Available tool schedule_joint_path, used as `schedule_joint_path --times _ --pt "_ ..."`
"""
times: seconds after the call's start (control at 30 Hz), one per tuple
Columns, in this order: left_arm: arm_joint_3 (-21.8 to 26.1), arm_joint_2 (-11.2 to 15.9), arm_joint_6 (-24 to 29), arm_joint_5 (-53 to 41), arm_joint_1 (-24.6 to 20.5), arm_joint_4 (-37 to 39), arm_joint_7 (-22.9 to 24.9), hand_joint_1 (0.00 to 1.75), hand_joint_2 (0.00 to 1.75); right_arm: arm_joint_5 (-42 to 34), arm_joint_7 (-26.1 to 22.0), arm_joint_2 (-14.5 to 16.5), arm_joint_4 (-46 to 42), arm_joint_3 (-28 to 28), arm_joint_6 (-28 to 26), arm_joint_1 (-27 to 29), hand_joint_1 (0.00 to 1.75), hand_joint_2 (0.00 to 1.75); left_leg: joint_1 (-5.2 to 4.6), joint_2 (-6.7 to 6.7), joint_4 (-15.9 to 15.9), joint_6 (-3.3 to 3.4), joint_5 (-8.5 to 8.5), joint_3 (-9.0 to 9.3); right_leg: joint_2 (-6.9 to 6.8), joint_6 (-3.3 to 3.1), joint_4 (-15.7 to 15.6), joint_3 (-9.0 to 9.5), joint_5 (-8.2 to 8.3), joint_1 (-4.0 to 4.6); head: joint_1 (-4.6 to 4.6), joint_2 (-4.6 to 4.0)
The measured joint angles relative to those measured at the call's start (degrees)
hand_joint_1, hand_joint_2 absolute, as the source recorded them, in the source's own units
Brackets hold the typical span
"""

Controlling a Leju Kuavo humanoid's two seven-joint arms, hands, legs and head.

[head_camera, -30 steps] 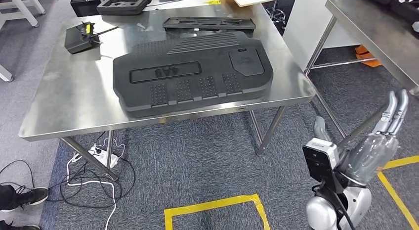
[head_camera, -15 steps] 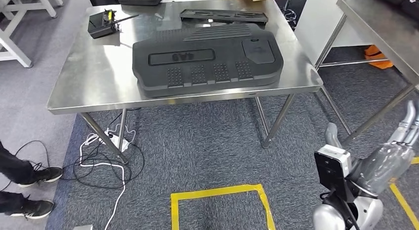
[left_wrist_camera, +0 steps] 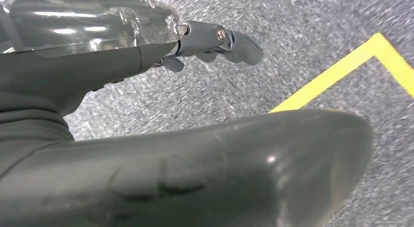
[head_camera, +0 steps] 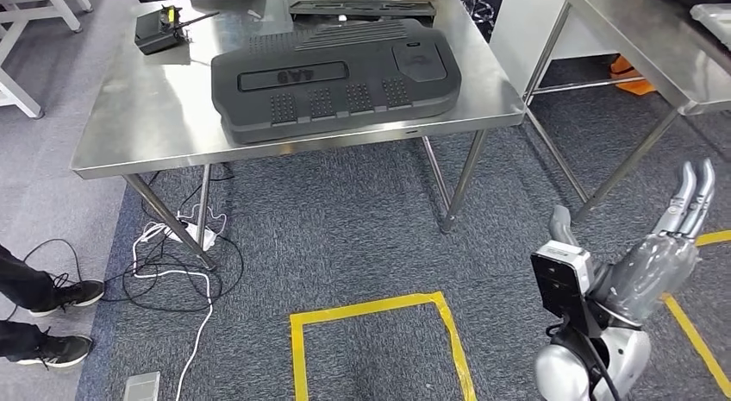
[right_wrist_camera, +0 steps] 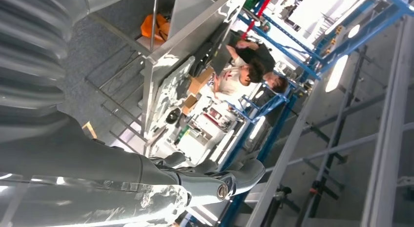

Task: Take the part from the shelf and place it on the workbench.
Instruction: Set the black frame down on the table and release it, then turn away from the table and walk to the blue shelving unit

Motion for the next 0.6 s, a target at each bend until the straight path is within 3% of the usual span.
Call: schedule_joint_path --times 0.07,0.13,0.2,0.27,0.3,0.33,0.37,0.4,0.43,0.5,0.53,0.6 --pt "0.00 -0.01 0.00 0.04 0.04 0.01 -0.05 0.00 0.00 0.16 0.27 0.00 -0.01 0.02 0.01 0.13 0.00 1.75 -0.15 0.00 -2.00 0.73 -0.26 0.46 -0.11 0.79 -0.06 -0.23 1.02 -0.03 0.08 0.00" --pt "0.00 -0.03 0.00 0.13 0.17 0.00 -0.08 0.00 0.00 0.20 0.47 -0.01 0.00 0.02 0.01 0.33 0.00 1.75 0.03 0.28 -2.11 1.63 0.91 -0.77 0.10 1.51 0.70 -0.90 0.04 -0.16 0.09 0.00" --pt "0.00 -0.03 0.00 0.21 0.21 0.00 -0.16 0.00 0.00 0.26 0.61 -0.05 0.01 0.02 0.01 0.52 0.00 1.75 0.13 0.61 -2.24 2.48 2.26 -2.49 0.43 1.90 5.04 -2.39 -5.16 -0.31 0.44 0.00" --pt "0.00 -0.03 0.00 0.26 0.23 0.01 -0.25 0.00 0.00 0.49 0.89 -0.10 0.02 0.02 0.01 0.60 0.00 1.75 -0.02 0.69 -2.13 2.85 3.62 -4.33 0.55 2.17 12.05 -3.67 -10.47 -0.38 1.07 0.00" --pt "0.00 -0.03 0.00 0.28 0.24 0.01 -0.28 0.00 0.00 0.63 1.07 -0.13 0.02 0.02 0.01 0.62 0.00 1.75 -0.08 0.70 -1.98 2.83 4.30 -5.29 0.56 2.27 14.77 -3.65 -11.13 -0.38 1.32 0.00" --pt "0.00 -0.03 0.00 0.29 0.25 0.01 -0.30 0.00 0.00 0.76 1.25 -0.15 0.02 0.02 0.01 0.64 0.00 1.75 -0.10 0.71 -1.74 2.76 4.94 -6.33 0.57 2.33 16.17 -3.01 -10.42 -0.39 1.53 0.00" --pt "0.00 -0.02 -0.01 0.30 0.25 0.00 -0.30 0.00 0.00 0.86 1.43 -0.17 0.01 0.02 0.01 0.66 0.00 1.75 -0.11 0.72 -1.37 2.65 5.52 -7.34 0.58 2.31 15.84 -1.60 -8.62 -0.41 1.78 0.00" --pt "0.00 -0.02 -0.01 0.30 0.23 -0.01 -0.30 0.00 0.00 0.95 1.59 -0.20 0.01 0.02 0.01 0.67 0.00 1.75 -0.10 0.72 -0.88 2.51 6.04 -8.38 0.58 2.23 13.67 0.68 -6.57 -0.44 2.08 0.00" --pt "0.00 -0.02 -0.02 0.28 0.22 -0.01 -0.30 0.00 0.00 1.05 1.71 -0.21 -0.01 0.03 0.01 0.67 0.00 1.75 -0.09 0.71 -0.30 2.30 6.48 -9.30 0.59 2.14 10.06 3.53 -5.53 -0.47 2.37 0.00" --pt "-0.01 -0.03 -0.04 0.14 0.18 -0.02 -0.28 0.00 0.00 1.31 1.96 -0.22 -0.10 0.04 0.01 0.73 0.00 1.75 -0.20 0.65 0.69 1.74 7.27 -10.60 0.66 1.77 1.84 8.98 -6.37 -0.26 2.90 0.00" --pt "-0.02 -0.02 -0.05 0.05 0.15 -0.02 -0.26 0.00 0.00 1.42 2.06 -0.22 -0.20 0.04 0.01 0.79 0.00 1.75 -0.23 0.63 0.89 1.41 7.73 -10.86 0.72 1.43 -0.71 10.37 -7.37 -0.10 2.93 0.00" --pt "-0.08 -0.02 -0.13 -0.08 0.11 -0.02 -0.20 0.00 0.00 1.57 2.27 -0.21 -0.34 0.04 -0.01 0.98 0.00 1.75 -0.18 0.56 0.73 0.70 8.80 -11.09 0.73 0.35 -2.05 10.49 -7.39 0.08 2.73 0.00"
